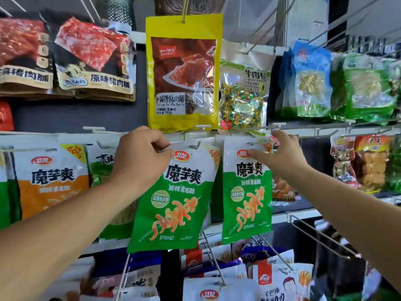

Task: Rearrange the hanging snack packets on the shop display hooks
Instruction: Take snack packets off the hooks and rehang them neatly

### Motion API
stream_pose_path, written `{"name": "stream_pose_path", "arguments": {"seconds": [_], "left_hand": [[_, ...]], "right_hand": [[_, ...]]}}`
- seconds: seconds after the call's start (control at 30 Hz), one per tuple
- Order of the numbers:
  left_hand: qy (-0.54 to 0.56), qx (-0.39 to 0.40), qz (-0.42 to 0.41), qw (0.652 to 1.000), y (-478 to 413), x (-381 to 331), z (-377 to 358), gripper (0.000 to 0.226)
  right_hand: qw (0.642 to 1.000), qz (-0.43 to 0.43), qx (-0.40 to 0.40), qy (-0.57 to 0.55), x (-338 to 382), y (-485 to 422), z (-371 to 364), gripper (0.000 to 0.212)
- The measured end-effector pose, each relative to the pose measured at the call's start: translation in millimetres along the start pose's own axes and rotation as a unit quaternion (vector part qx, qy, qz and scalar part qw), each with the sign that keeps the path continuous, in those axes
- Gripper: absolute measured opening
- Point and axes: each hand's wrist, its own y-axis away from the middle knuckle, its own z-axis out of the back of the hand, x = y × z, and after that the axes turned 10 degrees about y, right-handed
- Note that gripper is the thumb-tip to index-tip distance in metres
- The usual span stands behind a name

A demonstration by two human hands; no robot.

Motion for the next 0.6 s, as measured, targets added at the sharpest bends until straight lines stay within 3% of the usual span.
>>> {"name": "stream_pose_path", "arguments": {"seconds": [0.17, 0.27, 0.47, 0.6], "left_hand": [[0.121, 0.101, 0.151, 0.976, 0, -14, 2, 0.018], [0.151, 0.098, 0.191, 0.965, -1, -19, -5, 0.024], [0.184, 0.067, 0.222, 0.955, -5, -35, -24, 0.049], [0.192, 0.040, 0.224, 0.955, -2, -39, -28, 0.027]], "right_hand": [[0.999, -0.011, 0.043, -0.031, 2, -13, 4, 0.091], [0.995, -0.035, 0.016, -0.091, 2, -11, 10, 0.038], [0.975, -0.070, 0.058, -0.203, 2, -4, 17, 0.037], [0.963, -0.089, 0.064, -0.245, 5, -1, 23, 0.017]]}}
